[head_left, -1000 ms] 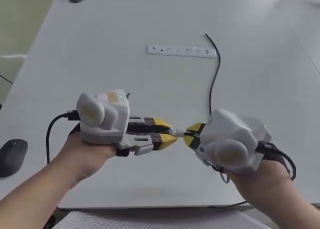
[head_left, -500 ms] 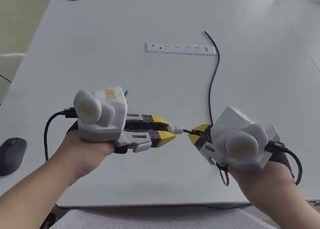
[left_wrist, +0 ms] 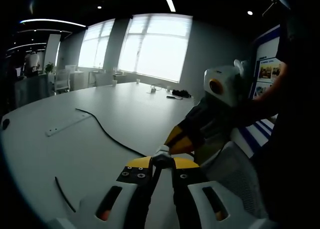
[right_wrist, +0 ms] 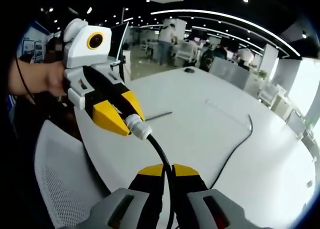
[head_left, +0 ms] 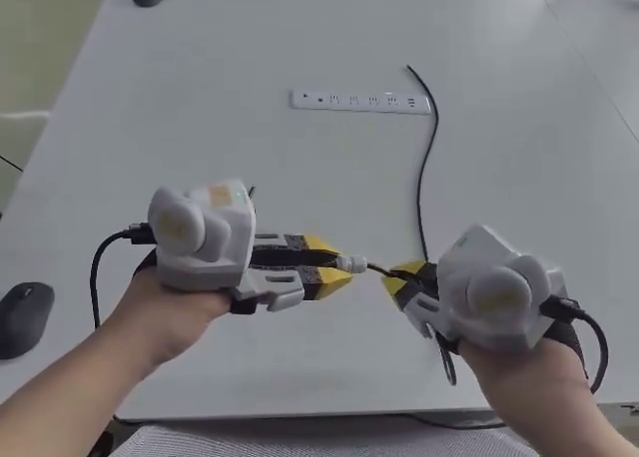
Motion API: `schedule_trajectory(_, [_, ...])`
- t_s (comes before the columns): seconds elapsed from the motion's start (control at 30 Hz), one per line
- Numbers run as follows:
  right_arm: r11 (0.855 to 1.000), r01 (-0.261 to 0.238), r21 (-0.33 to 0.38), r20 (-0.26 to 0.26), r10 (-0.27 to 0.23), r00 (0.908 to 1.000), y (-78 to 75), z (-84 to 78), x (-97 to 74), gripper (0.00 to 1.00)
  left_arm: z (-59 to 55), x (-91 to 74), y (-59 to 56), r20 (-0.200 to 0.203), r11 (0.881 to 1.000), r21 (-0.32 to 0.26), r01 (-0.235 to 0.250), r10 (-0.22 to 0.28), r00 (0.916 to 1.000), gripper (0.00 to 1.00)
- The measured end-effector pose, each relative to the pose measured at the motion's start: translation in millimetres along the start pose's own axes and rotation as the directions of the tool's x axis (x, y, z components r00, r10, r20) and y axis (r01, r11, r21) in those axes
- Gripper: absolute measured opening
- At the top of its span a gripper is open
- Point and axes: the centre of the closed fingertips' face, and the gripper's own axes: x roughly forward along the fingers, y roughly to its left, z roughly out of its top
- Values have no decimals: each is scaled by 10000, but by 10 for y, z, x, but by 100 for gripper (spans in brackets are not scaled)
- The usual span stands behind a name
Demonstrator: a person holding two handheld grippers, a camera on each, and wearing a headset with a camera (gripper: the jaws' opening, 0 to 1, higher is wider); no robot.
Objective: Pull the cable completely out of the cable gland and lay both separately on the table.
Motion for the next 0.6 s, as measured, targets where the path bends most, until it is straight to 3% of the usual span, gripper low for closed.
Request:
schedule_trajectory(0.37, [9903,486,1300,-357,-443,9984,-177,-294,11,0,7,-13,24,46,10000,18,-20,20,10000,15])
schedule_trajectory(0.6, [9520,760,2964,-752,-561,9956,-276,-588,35,0,-24,5,22,-68,10000,96,-8,9,10000,15])
